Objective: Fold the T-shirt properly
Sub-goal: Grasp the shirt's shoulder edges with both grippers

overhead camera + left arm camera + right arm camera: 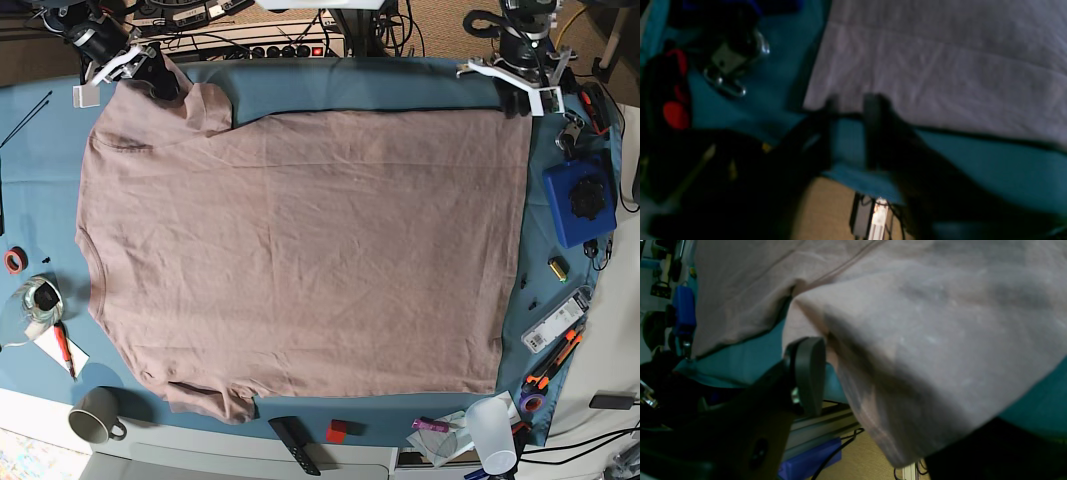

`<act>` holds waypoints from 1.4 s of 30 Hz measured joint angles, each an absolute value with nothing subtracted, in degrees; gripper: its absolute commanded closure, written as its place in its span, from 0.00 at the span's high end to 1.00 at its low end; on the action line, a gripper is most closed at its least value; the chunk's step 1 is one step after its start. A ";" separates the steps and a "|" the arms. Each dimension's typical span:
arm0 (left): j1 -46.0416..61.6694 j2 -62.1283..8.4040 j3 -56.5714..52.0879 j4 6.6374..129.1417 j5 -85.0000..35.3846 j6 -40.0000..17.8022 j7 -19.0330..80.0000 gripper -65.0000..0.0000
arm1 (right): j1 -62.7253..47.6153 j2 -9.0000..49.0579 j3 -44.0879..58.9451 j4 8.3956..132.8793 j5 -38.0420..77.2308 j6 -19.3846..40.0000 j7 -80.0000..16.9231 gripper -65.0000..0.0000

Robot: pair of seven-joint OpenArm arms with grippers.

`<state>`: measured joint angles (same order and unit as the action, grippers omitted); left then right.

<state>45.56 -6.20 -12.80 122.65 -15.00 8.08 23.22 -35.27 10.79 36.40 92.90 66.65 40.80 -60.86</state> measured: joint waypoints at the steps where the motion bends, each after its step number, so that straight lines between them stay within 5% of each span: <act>1: 45.01 -6.20 -12.71 122.65 -15.14 8.08 23.40 0.54 | -35.27 10.81 36.40 92.90 66.52 40.82 -60.86 0.45; 4: 43.88 -6.17 -12.71 122.63 -15.42 9.98 24.47 0.55 | -35.27 10.81 36.40 92.90 66.52 40.80 -60.86 0.45; 8: 41.98 -6.20 -12.86 121.40 -15.92 22.02 24.40 0.43 | -35.27 10.81 36.40 92.90 66.35 40.80 -60.86 0.45; 18: 40.25 -6.20 -13.69 120.55 -26.24 22.39 24.43 0.41 | -35.27 10.79 36.40 92.97 65.87 40.86 -60.82 0.45; 24: 37.93 -5.39 -21.50 117.86 -35.77 16.34 25.74 0.35 | -35.24 10.81 36.40 92.97 65.87 40.88 -61.04 0.45; 31: 35.09 -3.18 -31.05 109.51 -49.04 1.48 33.04 0.35 | -35.24 10.81 36.40 92.97 65.87 41.01 -61.04 0.45; 42: 34.63 -3.33 -32.60 106.87 -47.03 -0.69 32.14 0.35 | -35.24 10.81 36.40 92.97 65.87 41.01 -61.04 0.45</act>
